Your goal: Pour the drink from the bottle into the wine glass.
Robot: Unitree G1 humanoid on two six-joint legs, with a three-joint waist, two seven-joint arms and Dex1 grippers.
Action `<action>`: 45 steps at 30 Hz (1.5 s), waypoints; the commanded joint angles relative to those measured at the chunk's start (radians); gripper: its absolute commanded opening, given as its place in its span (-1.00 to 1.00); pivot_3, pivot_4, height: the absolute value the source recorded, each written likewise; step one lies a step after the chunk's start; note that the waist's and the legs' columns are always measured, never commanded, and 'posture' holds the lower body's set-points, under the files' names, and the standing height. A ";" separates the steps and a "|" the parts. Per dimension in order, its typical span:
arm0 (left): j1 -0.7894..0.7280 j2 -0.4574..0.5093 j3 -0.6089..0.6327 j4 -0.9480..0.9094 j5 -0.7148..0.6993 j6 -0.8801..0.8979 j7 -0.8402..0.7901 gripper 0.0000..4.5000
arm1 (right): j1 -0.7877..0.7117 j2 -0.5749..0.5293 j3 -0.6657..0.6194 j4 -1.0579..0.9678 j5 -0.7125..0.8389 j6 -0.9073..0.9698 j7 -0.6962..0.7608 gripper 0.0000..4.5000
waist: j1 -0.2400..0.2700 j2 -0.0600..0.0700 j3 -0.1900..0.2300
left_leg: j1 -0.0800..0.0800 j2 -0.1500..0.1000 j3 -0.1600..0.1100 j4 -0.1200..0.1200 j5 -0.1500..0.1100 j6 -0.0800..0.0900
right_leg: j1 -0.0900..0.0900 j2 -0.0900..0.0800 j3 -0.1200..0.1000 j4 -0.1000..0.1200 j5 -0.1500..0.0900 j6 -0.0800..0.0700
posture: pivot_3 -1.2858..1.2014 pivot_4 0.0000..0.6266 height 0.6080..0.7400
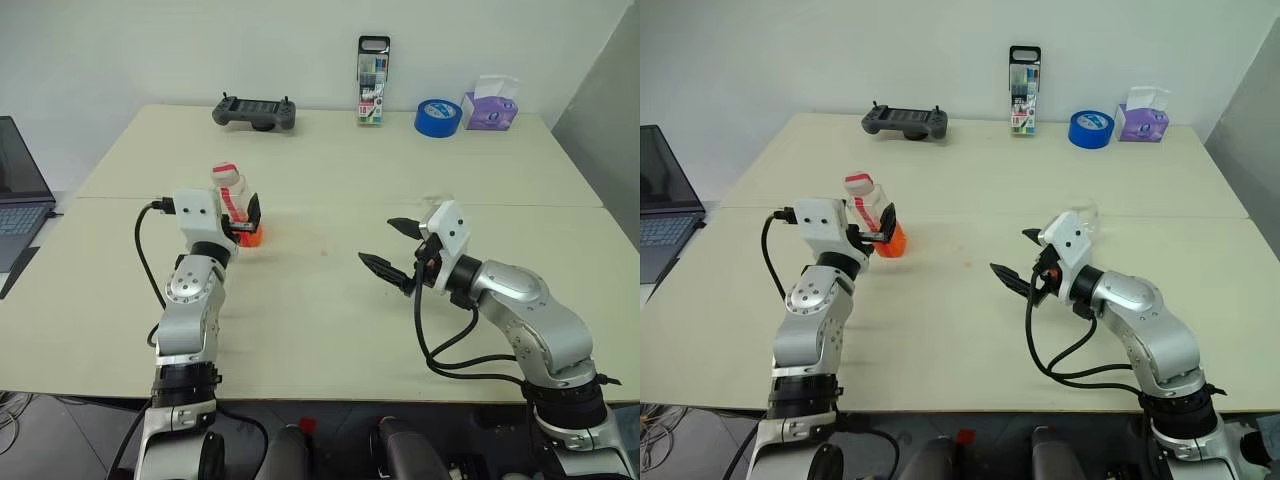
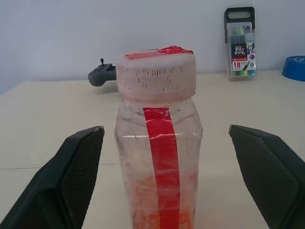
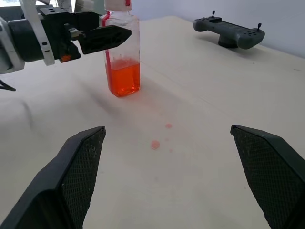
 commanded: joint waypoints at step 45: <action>0.051 -0.033 -0.328 -0.384 -0.153 0.171 -0.349 -0.20 | -0.204 0.232 -0.175 -0.364 0.253 0.586 -0.469 1.00 | -0.004 0.001 0.001 | -0.002 -0.001 0.001 0.000 0.000 -0.001 | -0.002 0.000 0.001 0.002 -0.001 0.002 | 0.03 -0.52 1.00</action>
